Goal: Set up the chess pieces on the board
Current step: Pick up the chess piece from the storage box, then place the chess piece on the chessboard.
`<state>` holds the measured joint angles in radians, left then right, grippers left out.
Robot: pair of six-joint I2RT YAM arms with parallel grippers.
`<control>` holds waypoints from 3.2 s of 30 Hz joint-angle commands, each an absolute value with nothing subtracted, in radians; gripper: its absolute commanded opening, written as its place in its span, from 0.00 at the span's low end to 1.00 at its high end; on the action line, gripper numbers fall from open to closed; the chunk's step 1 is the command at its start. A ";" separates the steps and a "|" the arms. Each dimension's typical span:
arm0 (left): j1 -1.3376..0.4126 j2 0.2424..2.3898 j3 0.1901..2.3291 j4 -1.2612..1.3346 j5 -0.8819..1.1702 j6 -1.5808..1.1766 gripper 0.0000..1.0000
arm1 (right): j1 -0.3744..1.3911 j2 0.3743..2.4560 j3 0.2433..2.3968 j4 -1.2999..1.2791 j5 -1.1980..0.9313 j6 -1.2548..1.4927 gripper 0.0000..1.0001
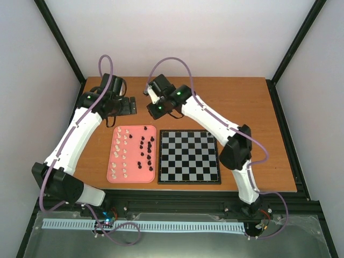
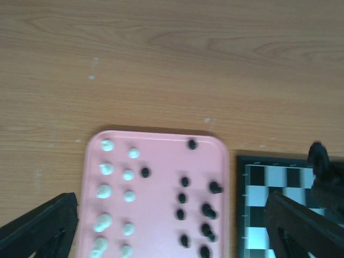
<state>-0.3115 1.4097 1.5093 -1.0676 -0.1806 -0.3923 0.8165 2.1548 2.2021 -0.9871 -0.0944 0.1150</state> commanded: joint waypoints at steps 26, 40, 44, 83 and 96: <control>-0.295 1.521 1.491 -0.798 0.710 -0.781 0.56 | 0.813 1.768 1.941 -0.930 -0.079 0.099 0.22; -0.295 1.572 1.504 -0.694 0.781 -0.866 0.41 | 0.813 1.776 1.966 -0.950 -0.066 0.065 0.22; -0.295 1.578 1.509 -0.693 0.784 -0.866 0.29 | 0.813 1.778 1.964 -0.952 -0.062 0.060 0.22; -0.304 1.595 1.545 -0.743 0.633 -0.650 0.01 | 0.711 1.610 1.830 -0.864 0.055 0.189 0.83; -0.629 1.691 1.524 -0.608 0.245 -0.390 0.01 | 0.569 1.387 1.495 -0.873 0.318 0.371 1.00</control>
<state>-0.5167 1.6455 1.5291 -0.7074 0.3794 -0.4950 0.6102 1.4216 1.5669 -0.8738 0.2531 0.2993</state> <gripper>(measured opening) 0.072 0.999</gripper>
